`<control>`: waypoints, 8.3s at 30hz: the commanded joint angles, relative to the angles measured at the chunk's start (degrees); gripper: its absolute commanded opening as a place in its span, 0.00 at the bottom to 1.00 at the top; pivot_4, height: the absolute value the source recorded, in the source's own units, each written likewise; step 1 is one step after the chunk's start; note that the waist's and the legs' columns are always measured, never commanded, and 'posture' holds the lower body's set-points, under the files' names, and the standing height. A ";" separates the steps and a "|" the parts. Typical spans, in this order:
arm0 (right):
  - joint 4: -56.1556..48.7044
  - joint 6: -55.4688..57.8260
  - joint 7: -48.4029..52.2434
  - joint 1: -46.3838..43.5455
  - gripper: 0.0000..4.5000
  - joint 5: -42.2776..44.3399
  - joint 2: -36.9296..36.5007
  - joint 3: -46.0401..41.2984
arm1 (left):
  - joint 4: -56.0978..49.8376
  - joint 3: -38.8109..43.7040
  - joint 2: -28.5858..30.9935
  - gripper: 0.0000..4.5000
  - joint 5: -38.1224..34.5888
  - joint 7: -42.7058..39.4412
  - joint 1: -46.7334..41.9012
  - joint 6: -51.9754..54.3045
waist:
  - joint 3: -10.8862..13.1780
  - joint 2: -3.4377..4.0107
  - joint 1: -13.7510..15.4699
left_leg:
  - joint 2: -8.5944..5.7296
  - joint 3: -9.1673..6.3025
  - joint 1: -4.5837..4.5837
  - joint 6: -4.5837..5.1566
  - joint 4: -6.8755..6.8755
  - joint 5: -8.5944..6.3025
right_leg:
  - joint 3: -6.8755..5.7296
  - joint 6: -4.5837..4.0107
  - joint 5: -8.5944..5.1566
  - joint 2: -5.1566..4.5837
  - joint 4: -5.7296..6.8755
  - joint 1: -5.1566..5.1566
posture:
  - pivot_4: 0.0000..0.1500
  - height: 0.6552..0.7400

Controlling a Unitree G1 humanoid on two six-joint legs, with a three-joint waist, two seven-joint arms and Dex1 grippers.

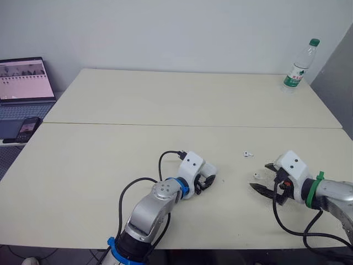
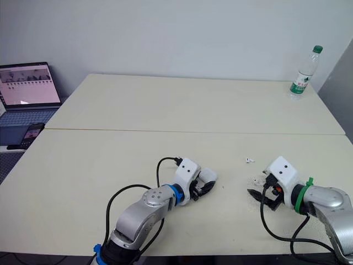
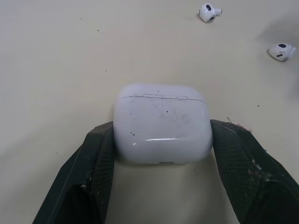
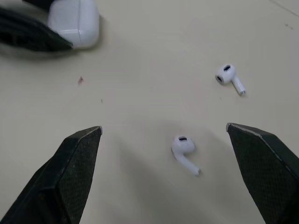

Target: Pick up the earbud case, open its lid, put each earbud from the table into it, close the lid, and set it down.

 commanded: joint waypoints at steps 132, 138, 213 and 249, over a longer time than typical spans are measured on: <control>5.17 7.74 8.33 -20.26 0.72 41.57 -10.68 6.80 | 6.34 9.26 14.54 0.15 -33.78 -48.56 -15.83 4.15 | 0.07 0.02 0.06 | 0.03 -0.04 -0.27 0.09 -0.64 -0.05 | -0.13 -0.18 0.10 0.01 -0.83 -0.15 | 1.00 0.95; 6.30 8.15 7.68 -19.96 0.95 41.15 -11.97 4.88 | 5.88 9.85 15.01 0.15 -33.16 -47.53 -14.65 3.34 | 0.07 0.02 0.06 | 0.03 -0.04 -0.27 0.09 -0.64 -0.05 | -0.13 -0.22 0.13 0.01 -0.83 -0.15 | 1.00 0.95; 22.79 -13.53 18.82 -24.23 0.95 -8.77 -24.47 33.53 | -7.40 12.34 21.86 0.15 -18.13 -36.96 3.90 -19.33 | 0.03 0.10 -0.07 | 0.06 0.18 -0.08 0.08 -0.56 -0.04 | 0.01 -0.28 0.17 -0.14 -0.61 -0.15 | 1.00 0.95; 32.90 -23.08 38.54 -39.46 0.09 -31.39 -15.06 41.51 | -6.77 11.69 20.47 0.15 -17.08 -34.54 5.45 -22.17 | 0.04 0.09 -0.01 | 0.08 0.24 -0.07 0.08 0.00 -0.05 | 0.01 -0.35 0.15 -0.14 0.05 -0.26 | 1.00 0.95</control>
